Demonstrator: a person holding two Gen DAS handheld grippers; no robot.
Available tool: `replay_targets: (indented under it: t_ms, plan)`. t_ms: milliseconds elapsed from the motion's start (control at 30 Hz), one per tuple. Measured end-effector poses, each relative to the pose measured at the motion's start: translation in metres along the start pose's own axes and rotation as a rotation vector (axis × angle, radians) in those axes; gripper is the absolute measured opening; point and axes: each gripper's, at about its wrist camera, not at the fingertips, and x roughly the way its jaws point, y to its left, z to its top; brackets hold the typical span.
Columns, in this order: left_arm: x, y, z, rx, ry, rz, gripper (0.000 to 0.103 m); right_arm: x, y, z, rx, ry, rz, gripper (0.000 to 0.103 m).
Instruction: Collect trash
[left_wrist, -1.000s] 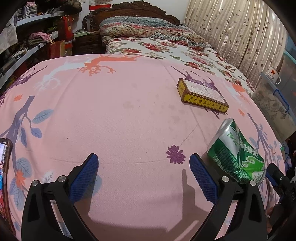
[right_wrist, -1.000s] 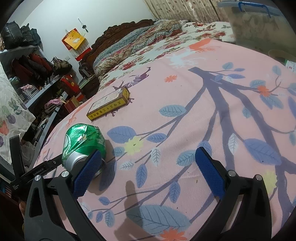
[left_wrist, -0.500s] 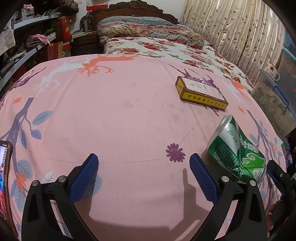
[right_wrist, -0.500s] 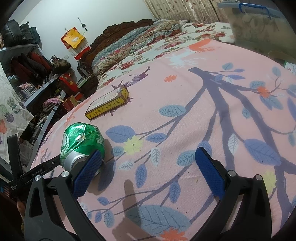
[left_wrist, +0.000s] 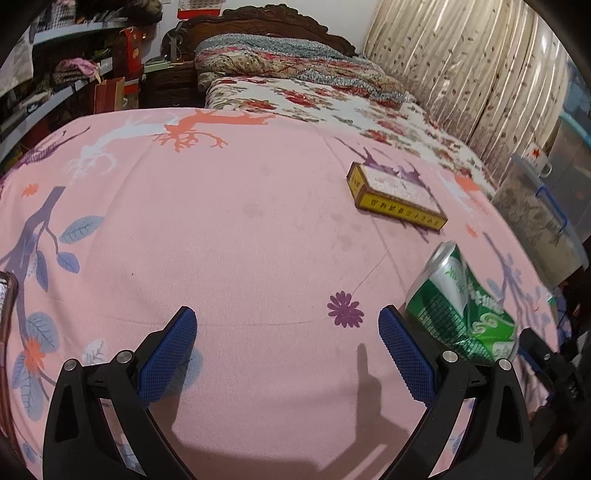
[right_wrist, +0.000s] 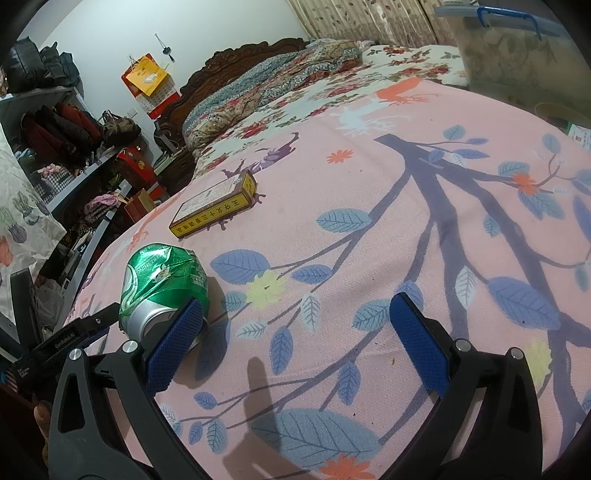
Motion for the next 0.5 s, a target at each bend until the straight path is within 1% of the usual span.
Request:
replay_targets:
  t_ms: [200, 500]
  plan:
    - [-0.0006, 0.0033, 0.0003, -0.005, -0.001, -0.012, 0.094, -0.0004, 0.0007, -0.0005, 0.0, 0.0, 0.001, 0.1]
    - [0.0001, 0.0023, 0.0002, 0.004, 0.002, -0.001, 0.094, -0.0003, 0.0005, -0.0001, -0.001, 0.0, 0.0, 0.1]
